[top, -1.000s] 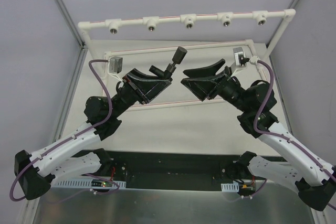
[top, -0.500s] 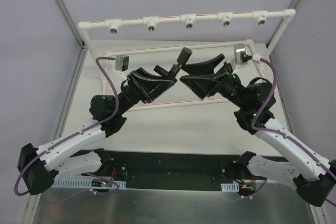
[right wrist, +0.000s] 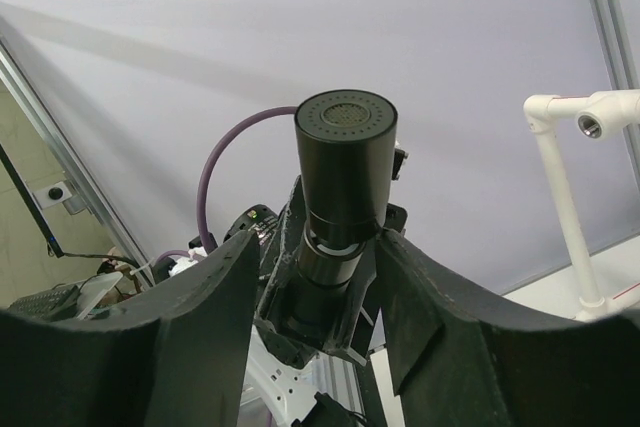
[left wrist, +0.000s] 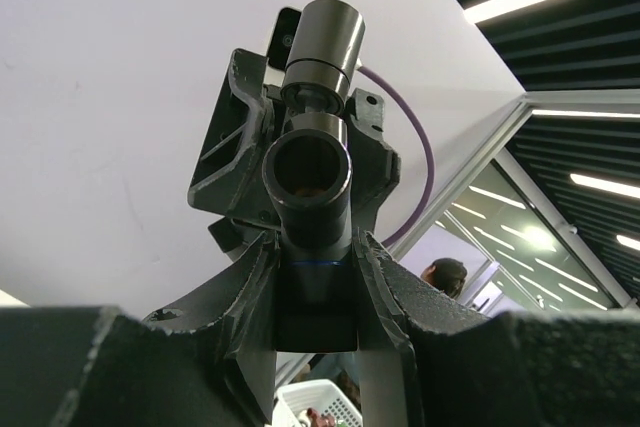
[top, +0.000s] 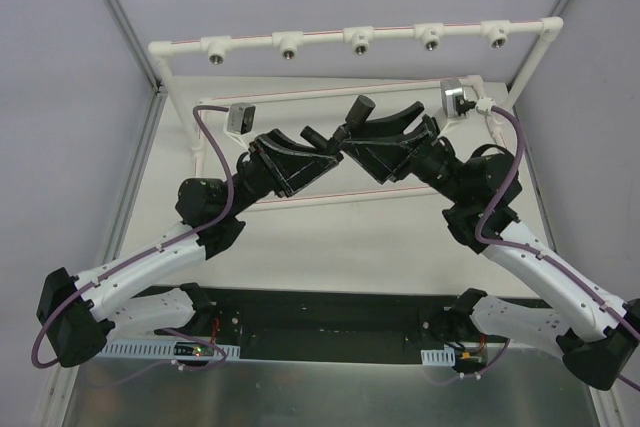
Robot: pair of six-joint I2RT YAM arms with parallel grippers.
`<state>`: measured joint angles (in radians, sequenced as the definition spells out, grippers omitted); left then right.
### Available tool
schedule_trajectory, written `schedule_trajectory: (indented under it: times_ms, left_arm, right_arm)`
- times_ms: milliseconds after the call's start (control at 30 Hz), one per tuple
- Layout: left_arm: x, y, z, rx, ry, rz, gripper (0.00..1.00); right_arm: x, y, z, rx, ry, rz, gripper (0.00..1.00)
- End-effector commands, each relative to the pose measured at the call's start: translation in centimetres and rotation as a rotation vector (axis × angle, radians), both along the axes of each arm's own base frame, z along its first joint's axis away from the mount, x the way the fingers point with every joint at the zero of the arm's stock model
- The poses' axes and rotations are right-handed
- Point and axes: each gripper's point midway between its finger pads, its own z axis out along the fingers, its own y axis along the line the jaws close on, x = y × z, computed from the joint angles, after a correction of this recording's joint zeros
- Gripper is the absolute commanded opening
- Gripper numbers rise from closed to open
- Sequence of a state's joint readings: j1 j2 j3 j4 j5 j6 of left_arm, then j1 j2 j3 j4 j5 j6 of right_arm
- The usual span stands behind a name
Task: Install the water faucets
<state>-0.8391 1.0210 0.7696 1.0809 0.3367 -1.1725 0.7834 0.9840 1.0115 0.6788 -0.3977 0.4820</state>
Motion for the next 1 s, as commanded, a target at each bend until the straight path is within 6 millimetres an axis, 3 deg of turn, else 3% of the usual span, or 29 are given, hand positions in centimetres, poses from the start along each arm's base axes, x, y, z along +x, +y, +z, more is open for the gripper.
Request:
schedule_trajectory:
  times_ms: [0, 767, 967]
  left_arm:
    - [-2.78, 2.23, 5.03, -0.144, -0.129, -0.036, 0.00]
    - [-3.15, 1.58, 4.34, -0.113, -0.134, -0.070, 0.00]
    - [-3.11, 1.57, 4.32, -0.113, -0.132, -0.069, 0.00]
  right_arm:
    - [-1.38, -1.10, 3.70, 0.090, -0.072, 0.014, 0.54]
    - [-1.38, -0.91, 4.32, 0.119, -0.049, 0.043, 0.42]
    - [-1.44, -0.77, 4.13, 0.116, -0.039, 0.054, 0.43]
